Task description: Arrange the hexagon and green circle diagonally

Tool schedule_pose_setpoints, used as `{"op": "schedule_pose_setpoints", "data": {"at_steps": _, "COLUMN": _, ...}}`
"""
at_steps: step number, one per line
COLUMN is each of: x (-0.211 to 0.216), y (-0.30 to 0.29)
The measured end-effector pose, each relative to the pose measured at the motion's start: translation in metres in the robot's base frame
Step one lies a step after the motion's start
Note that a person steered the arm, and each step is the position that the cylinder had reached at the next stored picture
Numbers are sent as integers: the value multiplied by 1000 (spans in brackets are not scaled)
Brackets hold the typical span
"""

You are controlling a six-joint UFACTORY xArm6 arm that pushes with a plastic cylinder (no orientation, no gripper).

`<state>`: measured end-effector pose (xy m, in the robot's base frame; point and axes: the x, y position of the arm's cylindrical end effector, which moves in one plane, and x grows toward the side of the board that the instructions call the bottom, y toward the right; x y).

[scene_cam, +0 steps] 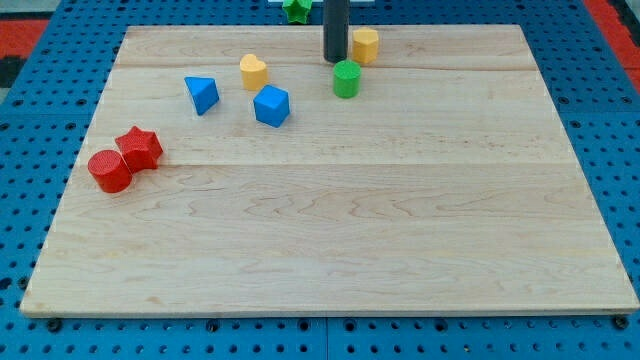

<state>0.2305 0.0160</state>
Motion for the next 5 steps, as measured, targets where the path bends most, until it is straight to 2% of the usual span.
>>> {"op": "schedule_pose_setpoints", "data": {"at_steps": 1, "x": -38, "y": -1}}
{"op": "schedule_pose_setpoints", "data": {"at_steps": 3, "x": -27, "y": 81}}
{"op": "schedule_pose_setpoints", "data": {"at_steps": 4, "x": -13, "y": 67}}
{"op": "schedule_pose_setpoints", "data": {"at_steps": 5, "x": 3, "y": 29}}
